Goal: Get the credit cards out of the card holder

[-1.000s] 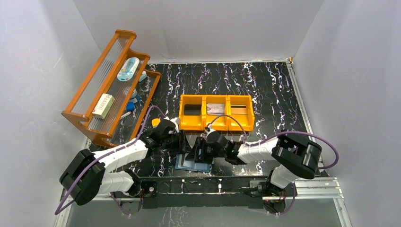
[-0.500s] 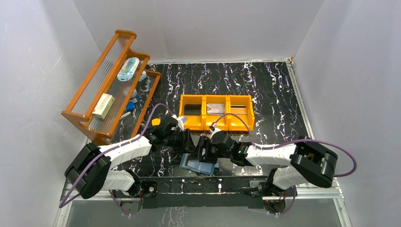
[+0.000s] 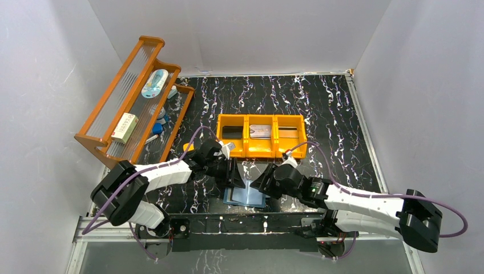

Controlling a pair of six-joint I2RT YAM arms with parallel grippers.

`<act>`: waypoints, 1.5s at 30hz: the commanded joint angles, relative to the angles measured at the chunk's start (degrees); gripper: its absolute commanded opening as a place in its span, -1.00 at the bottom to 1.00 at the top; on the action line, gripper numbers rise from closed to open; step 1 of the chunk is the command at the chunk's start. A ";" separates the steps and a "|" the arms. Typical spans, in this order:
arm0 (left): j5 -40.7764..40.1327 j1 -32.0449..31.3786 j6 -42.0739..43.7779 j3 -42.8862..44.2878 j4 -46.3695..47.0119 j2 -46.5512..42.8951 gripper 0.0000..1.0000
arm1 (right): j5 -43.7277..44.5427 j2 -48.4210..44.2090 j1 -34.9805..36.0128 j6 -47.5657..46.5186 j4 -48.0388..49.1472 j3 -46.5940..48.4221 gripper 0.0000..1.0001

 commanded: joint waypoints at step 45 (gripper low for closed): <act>-24.62 -9.14 4.32 9.29 -23.10 -8.23 0.12 | 7.97 -11.99 0.02 4.10 -7.99 0.01 -0.13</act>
